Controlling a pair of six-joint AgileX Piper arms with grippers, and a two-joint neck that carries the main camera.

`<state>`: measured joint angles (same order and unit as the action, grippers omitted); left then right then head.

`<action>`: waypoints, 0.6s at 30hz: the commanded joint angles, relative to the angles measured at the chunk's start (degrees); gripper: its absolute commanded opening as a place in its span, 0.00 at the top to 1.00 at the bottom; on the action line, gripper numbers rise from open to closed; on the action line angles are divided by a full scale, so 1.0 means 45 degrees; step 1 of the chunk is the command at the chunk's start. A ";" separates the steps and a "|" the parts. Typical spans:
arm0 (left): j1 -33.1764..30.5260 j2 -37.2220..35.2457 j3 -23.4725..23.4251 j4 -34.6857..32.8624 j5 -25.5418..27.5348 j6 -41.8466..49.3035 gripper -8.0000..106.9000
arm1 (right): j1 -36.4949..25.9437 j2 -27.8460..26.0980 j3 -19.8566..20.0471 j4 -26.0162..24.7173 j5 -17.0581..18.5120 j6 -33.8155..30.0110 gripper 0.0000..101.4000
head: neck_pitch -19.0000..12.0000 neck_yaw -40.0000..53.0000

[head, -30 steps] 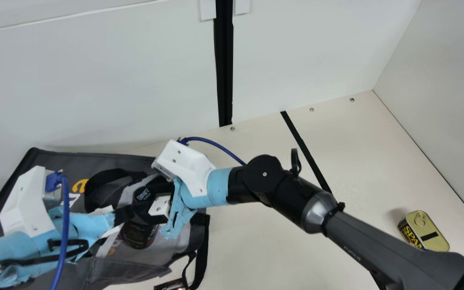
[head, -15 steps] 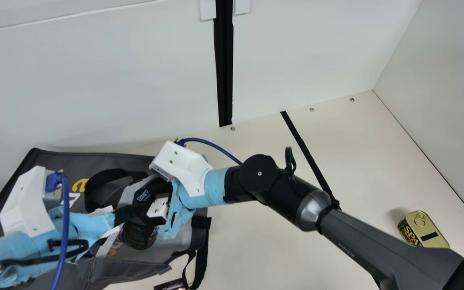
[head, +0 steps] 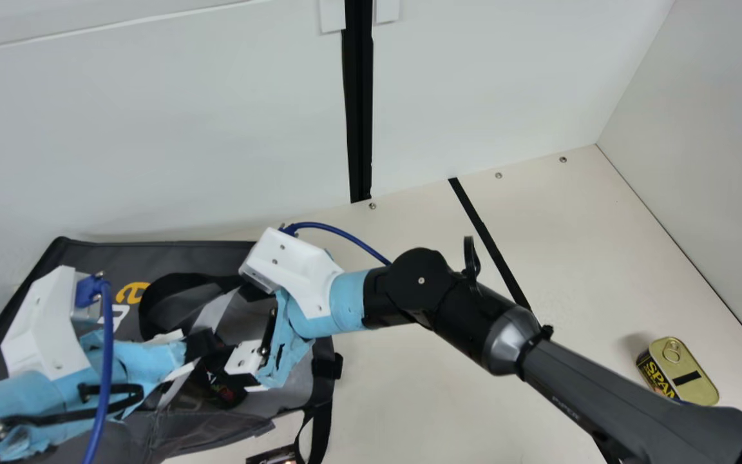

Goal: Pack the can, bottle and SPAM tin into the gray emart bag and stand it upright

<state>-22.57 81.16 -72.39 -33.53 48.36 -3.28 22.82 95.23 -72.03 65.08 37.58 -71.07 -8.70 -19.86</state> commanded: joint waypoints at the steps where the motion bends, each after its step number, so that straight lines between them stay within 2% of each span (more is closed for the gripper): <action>1: 0.0000 0.0000 0.0000 0.0000 0.0000 0.0000 1.00 | -0.0019 -0.0167 0.0093 -0.0047 -0.0034 0.0012 0.06 | -0.0289 -0.0030; 10: 0.0000 0.0000 0.0000 0.0000 0.0000 0.0000 1.00 | -0.0201 -0.1255 0.0860 -0.0387 -0.0042 0.0454 0.06 | -0.0289 -0.0030; 18: 0.0000 0.0000 0.0000 0.0000 0.0000 0.0000 1.00 | -0.0410 -0.2494 0.1672 -0.1139 -0.0384 0.1507 0.06 | -0.0289 -0.0030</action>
<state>-22.57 81.16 -72.39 -33.53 48.36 -3.28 21.01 84.87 -64.88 60.56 36.00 -65.21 -8.70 -19.95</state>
